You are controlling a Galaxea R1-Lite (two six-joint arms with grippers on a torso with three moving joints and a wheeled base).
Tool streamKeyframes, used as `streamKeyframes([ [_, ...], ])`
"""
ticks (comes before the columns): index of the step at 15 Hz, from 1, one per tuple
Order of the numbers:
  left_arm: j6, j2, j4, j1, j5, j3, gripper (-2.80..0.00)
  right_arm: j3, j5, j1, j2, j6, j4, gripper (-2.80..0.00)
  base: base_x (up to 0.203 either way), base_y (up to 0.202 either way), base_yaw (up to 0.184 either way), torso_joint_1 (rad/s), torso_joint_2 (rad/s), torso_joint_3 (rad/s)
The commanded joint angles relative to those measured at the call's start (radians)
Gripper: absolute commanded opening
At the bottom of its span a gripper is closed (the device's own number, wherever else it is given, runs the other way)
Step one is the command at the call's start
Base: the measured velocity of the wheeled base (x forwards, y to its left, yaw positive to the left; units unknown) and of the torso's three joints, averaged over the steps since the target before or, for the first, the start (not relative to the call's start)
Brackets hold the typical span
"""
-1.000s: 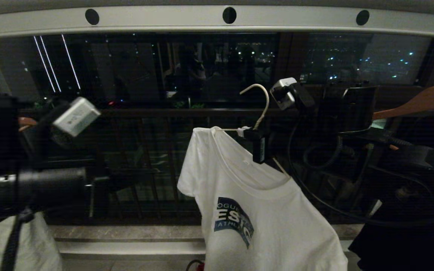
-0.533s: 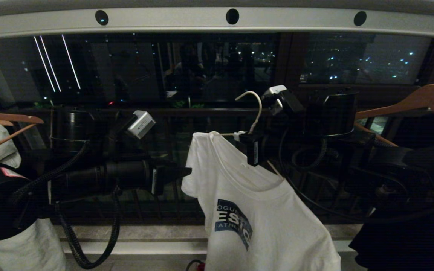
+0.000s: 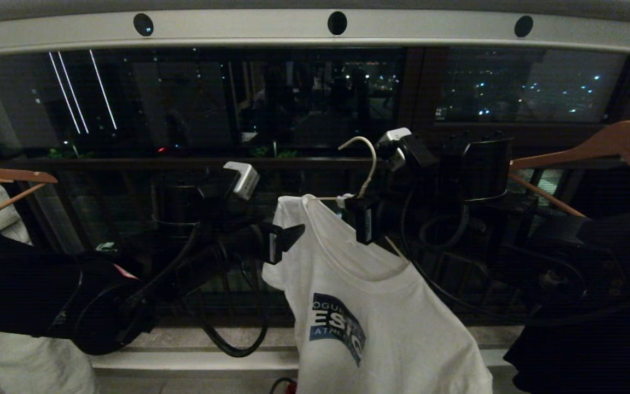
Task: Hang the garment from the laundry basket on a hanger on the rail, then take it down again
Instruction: Take the clothes off the clothes rack
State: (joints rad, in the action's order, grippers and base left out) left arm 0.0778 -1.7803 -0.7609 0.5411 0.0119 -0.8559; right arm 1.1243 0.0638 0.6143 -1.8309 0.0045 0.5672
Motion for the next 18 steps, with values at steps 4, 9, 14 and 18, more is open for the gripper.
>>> streamKeyframes([
  [4,0.029,-0.067,-0.01,0.007,0.04,-0.022,0.0,-0.004,-0.001,0.019,0.007,0.0,0.003,-2.8,0.0,0.0,0.0,0.0,0.0,0.0],
  [9,0.062,-0.105,-0.1,0.007,0.105,-0.046,0.0,-0.009,-0.009,0.035,0.018,0.0,0.003,-2.8,0.0,0.0,0.0,0.0,0.0,0.0],
  [14,0.065,-0.127,-0.105,0.007,0.106,-0.051,0.0,-0.011,-0.015,0.047,0.018,0.0,0.003,-2.8,0.0,0.0,0.0,0.0,0.0,0.0],
  [18,0.054,-0.134,-0.106,-0.016,0.112,-0.054,0.0,-0.011,-0.015,0.047,0.022,0.0,0.003,-2.8,0.0,0.0,0.0,0.0,0.0,0.0],
])
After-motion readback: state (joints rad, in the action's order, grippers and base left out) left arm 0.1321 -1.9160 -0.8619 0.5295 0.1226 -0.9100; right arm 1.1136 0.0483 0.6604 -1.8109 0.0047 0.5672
